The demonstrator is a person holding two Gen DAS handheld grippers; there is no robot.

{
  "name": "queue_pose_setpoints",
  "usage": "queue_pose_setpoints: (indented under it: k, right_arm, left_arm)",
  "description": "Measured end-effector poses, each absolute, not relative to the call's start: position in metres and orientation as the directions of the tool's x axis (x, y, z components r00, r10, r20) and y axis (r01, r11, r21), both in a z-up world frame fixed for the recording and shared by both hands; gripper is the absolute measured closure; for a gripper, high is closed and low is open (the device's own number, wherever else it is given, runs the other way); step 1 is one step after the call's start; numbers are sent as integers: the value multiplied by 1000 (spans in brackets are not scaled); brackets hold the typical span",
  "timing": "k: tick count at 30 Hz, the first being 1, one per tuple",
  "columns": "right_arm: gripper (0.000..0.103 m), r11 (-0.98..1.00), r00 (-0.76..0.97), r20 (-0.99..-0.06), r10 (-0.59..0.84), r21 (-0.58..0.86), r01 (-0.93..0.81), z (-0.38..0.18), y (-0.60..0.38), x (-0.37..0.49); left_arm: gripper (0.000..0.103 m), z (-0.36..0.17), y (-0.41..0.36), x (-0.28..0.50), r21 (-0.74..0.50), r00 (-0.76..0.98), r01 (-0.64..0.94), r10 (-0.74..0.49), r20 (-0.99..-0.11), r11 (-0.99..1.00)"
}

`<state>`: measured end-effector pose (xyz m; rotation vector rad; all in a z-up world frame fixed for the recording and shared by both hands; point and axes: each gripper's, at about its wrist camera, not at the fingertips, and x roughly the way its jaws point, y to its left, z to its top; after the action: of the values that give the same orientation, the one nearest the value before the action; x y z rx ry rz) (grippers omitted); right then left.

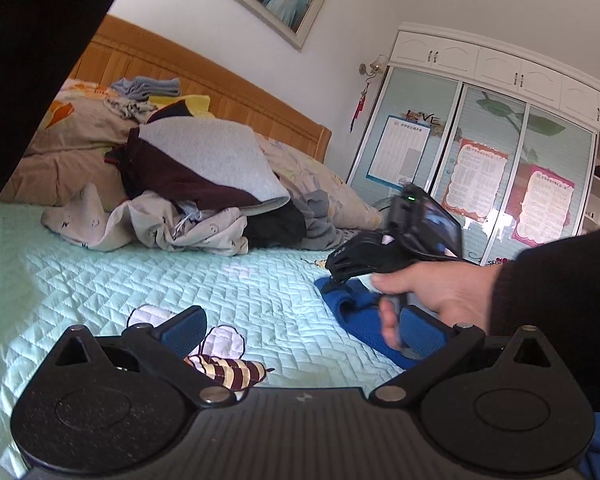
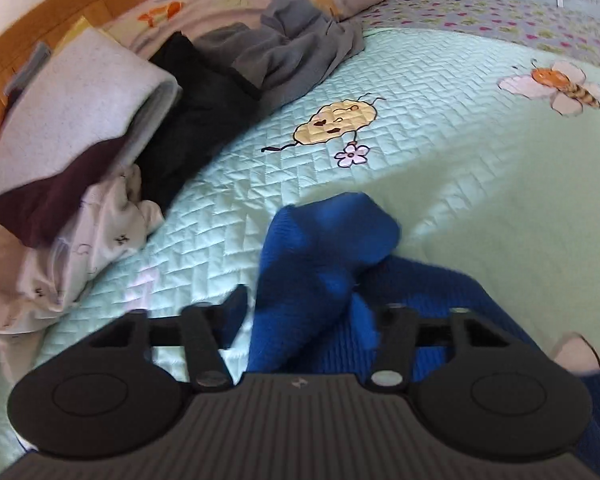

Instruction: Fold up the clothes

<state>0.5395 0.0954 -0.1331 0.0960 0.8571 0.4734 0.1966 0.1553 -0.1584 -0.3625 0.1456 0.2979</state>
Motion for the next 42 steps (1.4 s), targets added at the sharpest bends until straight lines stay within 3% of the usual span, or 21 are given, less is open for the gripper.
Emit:
queue_pose_setpoints:
  k: [1, 3, 5, 7, 13, 18, 22, 28, 31, 36, 42]
  right_arm:
    - [90, 890, 562, -703, 435, 242, -387, -132, 106, 539]
    - [90, 866, 572, -693, 440, 158, -474, -130, 132, 527]
    - [83, 828, 581, -685, 440, 59, -558, -129, 159, 512]
    - [55, 786, 560, -691, 457, 19, -618, -134, 179, 497]
    - [46, 696, 479, -665, 573, 86, -713, -130, 190, 459]
    - [43, 760, 553, -584, 595, 184, -624, -95, 118, 448]
    - [38, 871, 667, -571, 478, 212, -443, -86, 12, 454]
    - [39, 923, 637, -714, 290, 33, -383, -87, -90, 499]
    - [39, 903, 561, -776, 287, 24, -429, -89, -113, 524]
    - [39, 894, 510, -801, 313, 67, -444, -107, -129, 545]
    - [39, 901, 664, -621, 417, 189, -390, -85, -139, 483]
  left_arm:
    - [0, -159, 156, 197, -332, 945, -313, 260, -197, 890]
    - [0, -160, 159, 198, -342, 944, -316, 259, -203, 885]
    - [0, -161, 161, 198, -351, 943, -319, 260, -206, 880]
    - [0, -161, 162, 197, -357, 943, -321, 262, -204, 877]
    - [0, -163, 165, 194, -377, 943, -323, 260, -208, 868]
    - [0, -166, 171, 195, -405, 941, -324, 248, -228, 855]
    - [0, -166, 171, 195, -404, 945, -310, 231, -232, 861]
    - [0, -167, 167, 201, -396, 943, -301, 209, -260, 867]
    - [0, -168, 166, 207, -384, 937, -309, 207, -283, 870]
    - [0, -166, 156, 217, -333, 937, -287, 191, -293, 898]
    - [0, -164, 169, 236, -385, 942, -204, 74, -327, 900]
